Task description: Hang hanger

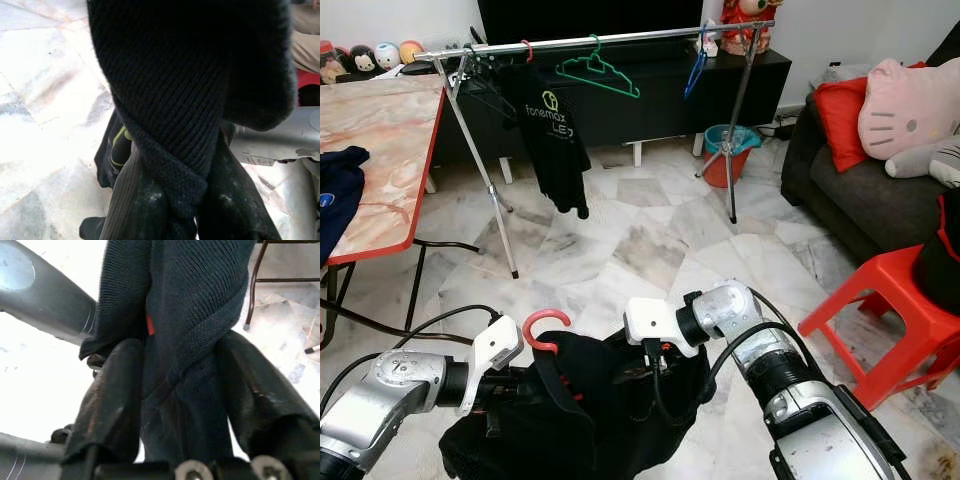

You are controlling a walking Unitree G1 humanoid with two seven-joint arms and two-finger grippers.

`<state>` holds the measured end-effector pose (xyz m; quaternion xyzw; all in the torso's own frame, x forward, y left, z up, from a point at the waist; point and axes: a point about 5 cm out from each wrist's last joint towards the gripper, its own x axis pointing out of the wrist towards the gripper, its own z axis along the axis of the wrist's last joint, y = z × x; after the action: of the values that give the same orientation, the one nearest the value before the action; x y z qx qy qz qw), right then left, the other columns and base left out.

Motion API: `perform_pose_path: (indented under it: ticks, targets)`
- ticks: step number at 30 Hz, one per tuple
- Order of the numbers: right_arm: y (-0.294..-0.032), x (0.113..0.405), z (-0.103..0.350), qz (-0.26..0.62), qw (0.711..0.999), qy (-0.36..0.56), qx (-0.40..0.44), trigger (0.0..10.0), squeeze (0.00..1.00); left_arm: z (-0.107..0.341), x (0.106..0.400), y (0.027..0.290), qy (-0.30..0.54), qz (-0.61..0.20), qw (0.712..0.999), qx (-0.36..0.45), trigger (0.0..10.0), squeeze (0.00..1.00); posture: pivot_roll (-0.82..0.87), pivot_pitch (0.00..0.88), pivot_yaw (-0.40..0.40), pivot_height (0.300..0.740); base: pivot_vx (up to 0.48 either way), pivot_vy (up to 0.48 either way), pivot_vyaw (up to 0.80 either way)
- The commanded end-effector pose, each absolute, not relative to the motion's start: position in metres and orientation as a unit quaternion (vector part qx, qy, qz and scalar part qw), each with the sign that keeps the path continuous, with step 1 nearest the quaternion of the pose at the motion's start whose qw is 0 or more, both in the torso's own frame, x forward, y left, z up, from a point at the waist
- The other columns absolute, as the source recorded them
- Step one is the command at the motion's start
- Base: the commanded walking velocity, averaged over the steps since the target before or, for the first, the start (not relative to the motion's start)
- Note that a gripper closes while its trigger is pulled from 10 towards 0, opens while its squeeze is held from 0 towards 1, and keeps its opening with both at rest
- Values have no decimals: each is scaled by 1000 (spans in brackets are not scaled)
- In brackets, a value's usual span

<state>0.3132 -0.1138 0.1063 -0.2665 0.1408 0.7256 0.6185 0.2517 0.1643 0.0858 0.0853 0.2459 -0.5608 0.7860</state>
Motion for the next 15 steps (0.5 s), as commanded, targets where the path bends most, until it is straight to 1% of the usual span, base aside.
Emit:
perform_pose_path:
  ticks: [1,5,8,10,11,12,13,14,15]
  targets:
    - [-115,313,111,735,603,141,-276,10000,1000,90,262,171,235,-527,810,106,0,0,116,0,-26,740,0,0,0]
    - [-120,313,112,730,606,146,-282,10000,1000,88,265,173,231,-509,822,109,0,0,113,0,-23,740,0,0,0]
    - [-127,314,113,715,621,143,-288,10000,1000,85,269,176,226,-485,837,116,0,0,110,0,-20,740,0,0,0]
    - [-133,319,117,690,652,133,-285,10000,1000,83,273,179,222,-465,848,125,0,0,108,0,-21,740,0,0,0]
    - [-135,321,119,682,662,130,-283,10000,1000,83,274,180,220,-458,852,128,0,0,106,0,-21,740,0,0,0]
    - [-135,321,119,682,662,130,-283,10000,1000,83,274,180,220,-458,852,128,0,0,106,0,-21,740,0,0,0]
    - [-140,325,122,656,692,124,-275,10000,882,81,276,182,217,-444,860,129,0,0,104,0,-20,740,0,0,0]
    - [-143,328,123,639,711,121,-269,10000,882,80,278,183,216,-434,865,128,0,0,104,0,-20,740,0,0,0]
    - [-160,340,128,551,791,104,-243,10000,0,75,286,189,217,-371,893,134,1020,0,104,0,-20,740,0,0,0]
